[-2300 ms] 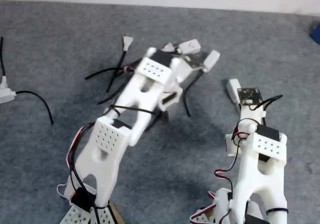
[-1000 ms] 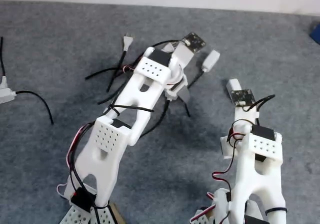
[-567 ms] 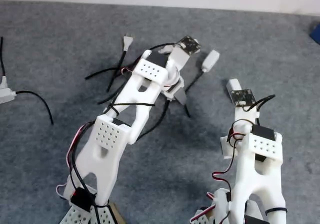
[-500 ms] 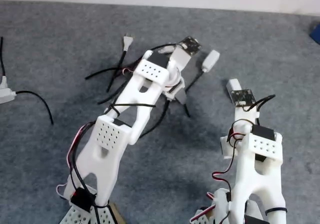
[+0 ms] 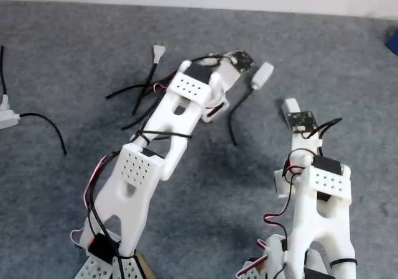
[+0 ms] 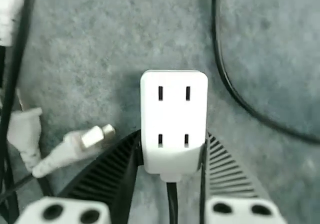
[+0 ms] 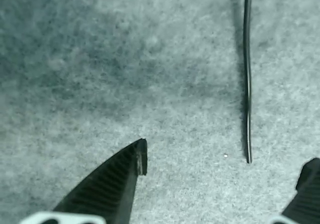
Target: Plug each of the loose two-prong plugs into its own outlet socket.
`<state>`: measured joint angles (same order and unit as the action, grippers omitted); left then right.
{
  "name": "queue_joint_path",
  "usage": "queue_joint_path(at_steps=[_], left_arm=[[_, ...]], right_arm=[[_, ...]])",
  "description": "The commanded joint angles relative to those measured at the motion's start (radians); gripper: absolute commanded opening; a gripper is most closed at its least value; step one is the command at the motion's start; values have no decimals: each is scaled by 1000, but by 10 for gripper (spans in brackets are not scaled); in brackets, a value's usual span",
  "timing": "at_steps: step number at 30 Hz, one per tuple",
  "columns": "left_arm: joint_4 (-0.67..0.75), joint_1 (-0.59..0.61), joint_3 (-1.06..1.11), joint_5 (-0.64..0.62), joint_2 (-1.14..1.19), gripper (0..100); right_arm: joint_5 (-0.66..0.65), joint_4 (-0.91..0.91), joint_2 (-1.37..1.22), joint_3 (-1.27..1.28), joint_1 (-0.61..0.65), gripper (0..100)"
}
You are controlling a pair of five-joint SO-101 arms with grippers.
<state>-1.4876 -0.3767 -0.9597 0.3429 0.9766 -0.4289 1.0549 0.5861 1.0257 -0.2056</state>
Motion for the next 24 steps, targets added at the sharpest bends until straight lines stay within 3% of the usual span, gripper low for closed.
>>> queue_joint_path(at_steps=[1,3,7,17,24], left_arm=[[-221,-64,-130,20,-21,45],[-308,-90,-183,0,-25,25],[-307,-114,-93,-55,-140,5],[-282,-395,690,-94,-766,5],[98,-394,1314,64,-1067,5]], right_arm=[[-14,12,33,-4,1,440],[-14,12,33,-5,1,440],[-14,13,27,-5,1,440],[-14,13,24,-5,1,440],[-15,33,24,-4,1,440]])
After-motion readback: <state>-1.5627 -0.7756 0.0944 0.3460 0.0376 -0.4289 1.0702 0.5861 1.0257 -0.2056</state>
